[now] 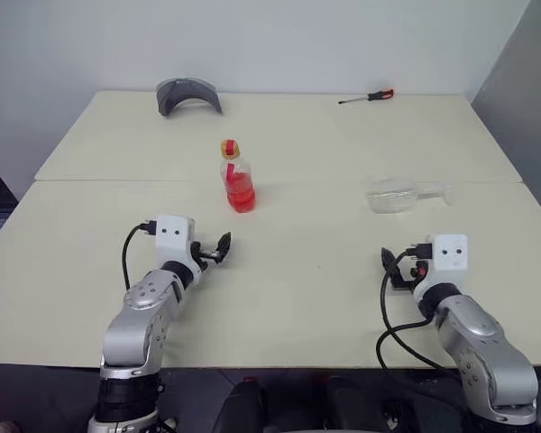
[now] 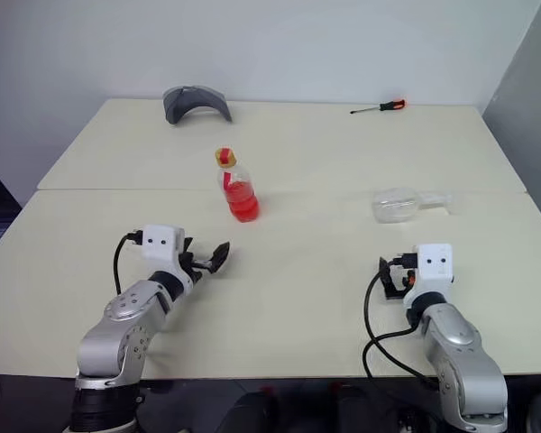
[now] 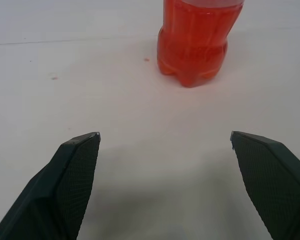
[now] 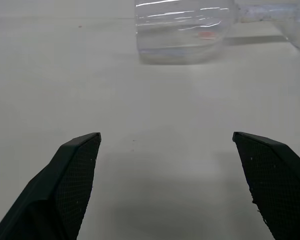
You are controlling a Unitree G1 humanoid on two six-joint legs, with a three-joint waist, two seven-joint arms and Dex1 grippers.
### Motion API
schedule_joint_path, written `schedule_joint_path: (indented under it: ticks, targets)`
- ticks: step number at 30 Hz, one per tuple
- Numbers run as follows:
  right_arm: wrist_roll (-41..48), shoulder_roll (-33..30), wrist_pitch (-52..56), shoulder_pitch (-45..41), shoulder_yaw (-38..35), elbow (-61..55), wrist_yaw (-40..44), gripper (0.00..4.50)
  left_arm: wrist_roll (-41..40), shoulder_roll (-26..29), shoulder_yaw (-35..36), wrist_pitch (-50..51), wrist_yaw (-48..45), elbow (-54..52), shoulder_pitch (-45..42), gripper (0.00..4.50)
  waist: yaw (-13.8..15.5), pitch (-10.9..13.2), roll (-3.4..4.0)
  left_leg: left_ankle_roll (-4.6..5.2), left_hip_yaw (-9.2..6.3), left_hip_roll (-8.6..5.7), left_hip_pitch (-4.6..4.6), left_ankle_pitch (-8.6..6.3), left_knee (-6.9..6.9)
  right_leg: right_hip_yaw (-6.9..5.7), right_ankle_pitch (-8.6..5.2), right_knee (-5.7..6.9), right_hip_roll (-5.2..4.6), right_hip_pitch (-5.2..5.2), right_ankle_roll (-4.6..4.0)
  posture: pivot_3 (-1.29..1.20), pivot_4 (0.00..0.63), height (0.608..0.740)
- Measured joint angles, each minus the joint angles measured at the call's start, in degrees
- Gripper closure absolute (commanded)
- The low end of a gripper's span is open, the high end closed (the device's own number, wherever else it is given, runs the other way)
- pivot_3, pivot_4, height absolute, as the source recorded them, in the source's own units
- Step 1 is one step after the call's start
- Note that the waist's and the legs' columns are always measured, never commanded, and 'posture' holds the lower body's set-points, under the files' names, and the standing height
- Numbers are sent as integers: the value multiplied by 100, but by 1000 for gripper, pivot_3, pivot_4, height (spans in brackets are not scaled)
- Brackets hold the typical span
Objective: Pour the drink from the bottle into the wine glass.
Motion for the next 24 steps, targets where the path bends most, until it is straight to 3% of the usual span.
schedule_joint_path:
  ticks: [19, 24]
  targets:
    - [-6, -9, -126, -4, 29, 7, 231, 0, 134, 114, -93, 187, 90, -214, 0, 34, 1, 0, 0, 16, -4, 1, -8, 1, 53, -2, 27, 4, 4, 11, 6, 0, 150, 740]
    - [14, -49, -127, -69, 30, 20, 354, 0, 321, 76, -228, -187, 126, -254, 24, 34, 2, 0, 1, 14, -2, 1, -9, 3, 53, 1, 28, 4, 4, 10, 5, 0, 150, 740]
